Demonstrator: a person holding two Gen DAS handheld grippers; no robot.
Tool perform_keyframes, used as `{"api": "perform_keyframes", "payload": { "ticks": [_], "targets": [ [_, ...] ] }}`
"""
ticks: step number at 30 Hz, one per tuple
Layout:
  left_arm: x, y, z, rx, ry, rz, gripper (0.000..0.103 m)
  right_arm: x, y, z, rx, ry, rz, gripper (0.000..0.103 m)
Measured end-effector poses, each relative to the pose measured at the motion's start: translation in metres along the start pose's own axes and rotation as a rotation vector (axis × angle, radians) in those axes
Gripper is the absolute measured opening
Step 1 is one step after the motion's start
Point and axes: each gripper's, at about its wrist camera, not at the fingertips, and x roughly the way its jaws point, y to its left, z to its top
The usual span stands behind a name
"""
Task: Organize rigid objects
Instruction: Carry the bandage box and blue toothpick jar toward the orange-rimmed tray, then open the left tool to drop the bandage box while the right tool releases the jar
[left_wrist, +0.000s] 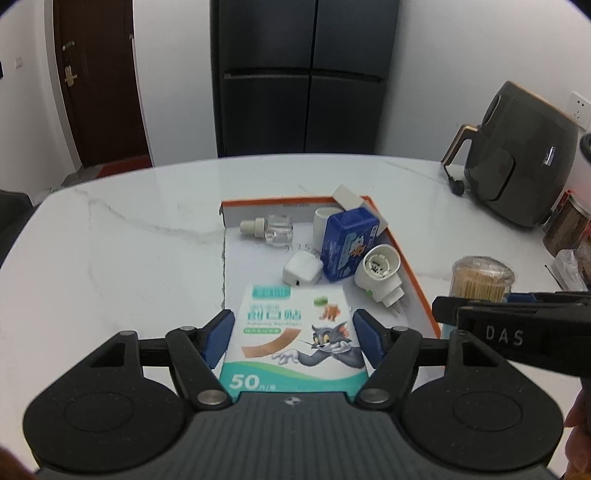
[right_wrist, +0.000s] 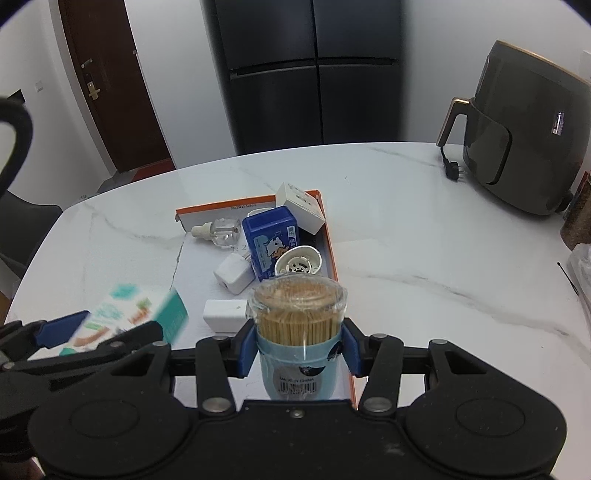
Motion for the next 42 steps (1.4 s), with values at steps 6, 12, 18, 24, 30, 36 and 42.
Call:
{"api": "perform_keyframes", "payload": {
  "ticks": [6,12,18,24,30,36,42],
  "targets": [
    [0.016,0.003,0.004,-0.026,0.023,-0.026,0.060,0.019,0.001,0.007,-0.008,0.024,0.007,0.057],
    [0.027,0.008,0.009,-0.059,0.038,-0.040,0.063,0.036,-0.001,0.016,-0.003,0.039,0.033,0.063],
    [0.021,0.012,0.011,-0.060,0.039,-0.035,0.080,0.033,-0.003,0.020,0.006,0.021,0.043,0.063],
    [0.002,0.010,0.007,-0.067,0.050,0.014,0.103,0.014,-0.005,0.014,-0.020,0.001,0.028,0.066],
    [-0.020,0.003,-0.014,-0.100,0.096,0.047,0.103,-0.012,-0.011,-0.009,-0.039,0.010,0.015,0.072],
    [-0.026,-0.008,-0.039,-0.077,0.123,0.067,0.103,-0.025,-0.026,-0.034,-0.024,0.055,-0.013,0.074],
    [-0.030,-0.013,-0.044,-0.085,0.125,0.086,0.103,-0.030,-0.032,-0.057,-0.023,0.097,-0.018,0.077]
  ]
}}
